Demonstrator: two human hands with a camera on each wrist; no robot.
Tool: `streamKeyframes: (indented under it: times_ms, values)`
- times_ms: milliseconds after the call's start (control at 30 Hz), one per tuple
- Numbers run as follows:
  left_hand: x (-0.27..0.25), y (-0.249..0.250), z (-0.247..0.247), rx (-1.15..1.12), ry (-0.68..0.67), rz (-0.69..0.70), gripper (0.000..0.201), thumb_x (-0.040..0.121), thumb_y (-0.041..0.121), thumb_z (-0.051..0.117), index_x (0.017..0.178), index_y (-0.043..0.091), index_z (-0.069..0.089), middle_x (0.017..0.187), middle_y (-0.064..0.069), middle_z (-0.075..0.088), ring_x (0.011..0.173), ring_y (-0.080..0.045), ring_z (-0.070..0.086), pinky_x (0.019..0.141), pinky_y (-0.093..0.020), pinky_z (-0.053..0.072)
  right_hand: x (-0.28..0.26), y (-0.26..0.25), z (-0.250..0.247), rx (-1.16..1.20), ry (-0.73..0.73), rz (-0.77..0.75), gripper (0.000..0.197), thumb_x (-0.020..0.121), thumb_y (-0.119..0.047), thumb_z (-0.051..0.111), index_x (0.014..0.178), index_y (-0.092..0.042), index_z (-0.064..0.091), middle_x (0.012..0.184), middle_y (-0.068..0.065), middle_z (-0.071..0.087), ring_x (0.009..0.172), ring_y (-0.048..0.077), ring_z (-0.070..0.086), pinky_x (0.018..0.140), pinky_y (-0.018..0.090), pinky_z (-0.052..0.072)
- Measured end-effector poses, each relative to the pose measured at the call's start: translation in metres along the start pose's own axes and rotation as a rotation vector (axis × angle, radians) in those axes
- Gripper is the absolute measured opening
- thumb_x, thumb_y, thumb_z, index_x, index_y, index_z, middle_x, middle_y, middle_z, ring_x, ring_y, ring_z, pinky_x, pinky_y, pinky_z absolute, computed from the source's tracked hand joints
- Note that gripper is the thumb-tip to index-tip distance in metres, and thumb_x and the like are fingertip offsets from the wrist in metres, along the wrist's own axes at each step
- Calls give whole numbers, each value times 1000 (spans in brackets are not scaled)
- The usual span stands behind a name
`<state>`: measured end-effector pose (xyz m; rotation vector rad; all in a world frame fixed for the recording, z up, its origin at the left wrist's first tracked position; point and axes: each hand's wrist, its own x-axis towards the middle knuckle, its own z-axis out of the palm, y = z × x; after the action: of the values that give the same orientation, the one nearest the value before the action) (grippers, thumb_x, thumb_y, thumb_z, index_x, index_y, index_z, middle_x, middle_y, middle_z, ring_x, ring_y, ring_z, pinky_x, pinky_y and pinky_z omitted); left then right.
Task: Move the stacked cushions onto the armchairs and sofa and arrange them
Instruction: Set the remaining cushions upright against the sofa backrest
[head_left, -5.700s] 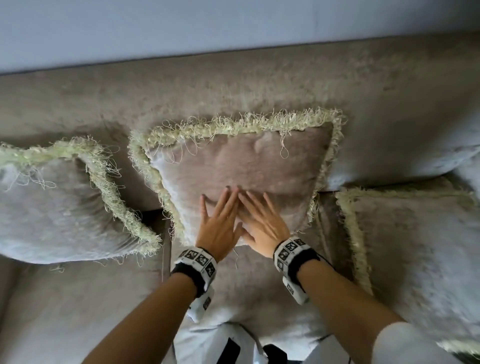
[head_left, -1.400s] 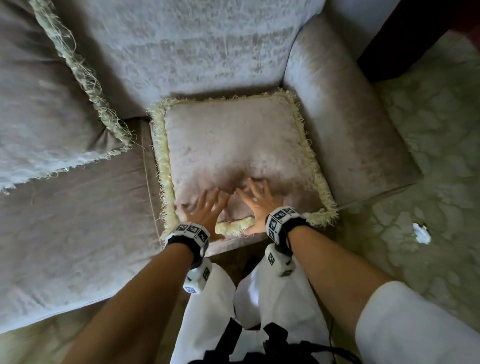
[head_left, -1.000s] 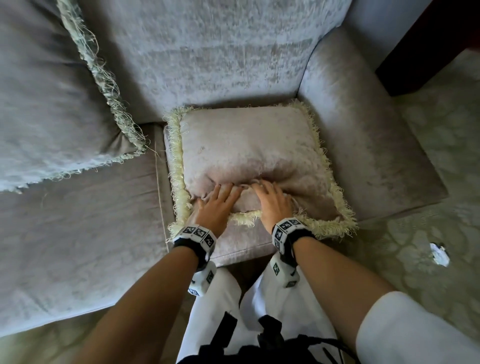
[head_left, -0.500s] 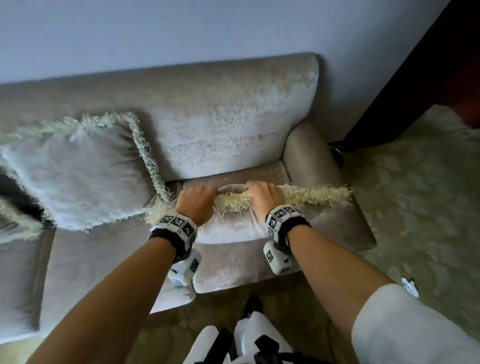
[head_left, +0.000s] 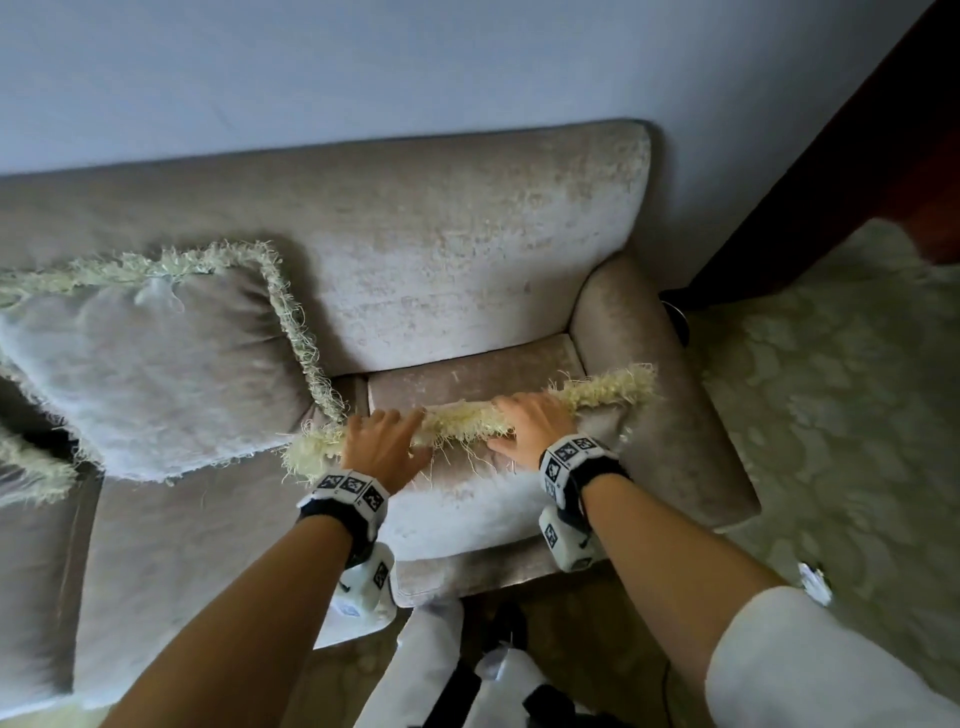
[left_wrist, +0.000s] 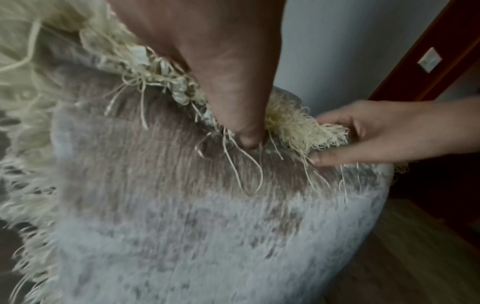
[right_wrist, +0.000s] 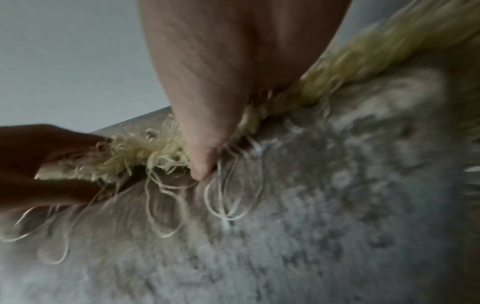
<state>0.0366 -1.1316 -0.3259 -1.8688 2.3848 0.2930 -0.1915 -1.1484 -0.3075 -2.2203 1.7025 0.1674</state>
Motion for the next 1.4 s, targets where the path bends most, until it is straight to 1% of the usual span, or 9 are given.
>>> streamKeyframes:
  times_ms: [100, 267, 533, 633, 733, 867, 1067, 1233, 1400]
  values:
    - [22, -12, -8, -31, -107, -16, 47, 86, 50, 57, 126, 26, 53, 113, 1, 66, 105, -22, 60, 98, -46, 41, 11, 10, -19, -68, -56, 122, 46, 86, -46, 67, 117, -13, 59, 110, 3, 66, 107, 23, 60, 103, 42, 41]
    - [49, -20, -26, 52, -141, 16, 8, 90, 20, 60, 95, 16, 65, 99, -2, 65, 93, -21, 60, 85, -39, 51, 29, 8, -46, -101, -100, 243, 9, 96, -15, 57, 95, -11, 65, 95, 9, 70, 93, 26, 65, 87, 35, 50]
    - [80, -28, -70, 111, -251, 24, 13, 83, 12, 53, 73, 16, 61, 69, 2, 60, 64, -22, 55, 71, -35, 52, 58, 7, -81, -49, -62, 314, 19, 89, -9, 63, 72, -14, 70, 78, 8, 68, 77, 28, 63, 70, 30, 53]
    - [93, -31, -83, 104, -206, 28, 20, 87, 8, 48, 82, 16, 65, 67, 1, 58, 61, -21, 53, 73, -36, 54, 70, 11, -93, -55, -49, 288, 38, 86, -3, 61, 52, -17, 50, 64, 5, 56, 65, 26, 55, 66, 31, 53]
    - [109, -36, -94, 97, -161, -2, 22, 88, 7, 47, 87, 15, 68, 73, -1, 65, 68, -23, 64, 72, -34, 55, 86, 16, -103, -24, -18, 267, 40, 81, 3, 58, 51, -17, 41, 57, 3, 46, 59, 27, 50, 58, 30, 47]
    - [132, -37, -109, 66, -101, -37, 23, 90, 7, 47, 88, 14, 69, 71, 2, 59, 65, -20, 58, 70, -31, 50, 111, 30, -120, 10, 39, 228, 44, 80, 8, 54, 51, -20, 35, 52, 0, 35, 54, 23, 42, 55, 32, 46]
    - [162, -35, -120, 37, -85, -108, 18, 89, 5, 50, 89, 10, 67, 84, -4, 71, 80, -20, 67, 92, -37, 51, 148, 46, -124, 61, 118, 202, 47, 80, 12, 50, 51, -21, 35, 51, -2, 35, 48, 20, 39, 53, 36, 54]
    - [182, -34, -124, 56, -76, -161, 18, 90, 4, 50, 87, 10, 67, 81, -3, 69, 78, -20, 67, 90, -37, 52, 174, 57, -131, 109, 159, 156, 47, 80, 15, 46, 54, -21, 30, 56, -1, 26, 50, 17, 27, 47, 30, 33]
    - [209, -32, -141, 58, -18, -183, 16, 88, 9, 53, 85, 14, 68, 79, -3, 69, 76, -24, 66, 86, -38, 52, 197, 68, -154, 128, 198, 149, 47, 78, 16, 47, 53, -20, 28, 57, 0, 23, 54, 17, 25, 48, 30, 30]
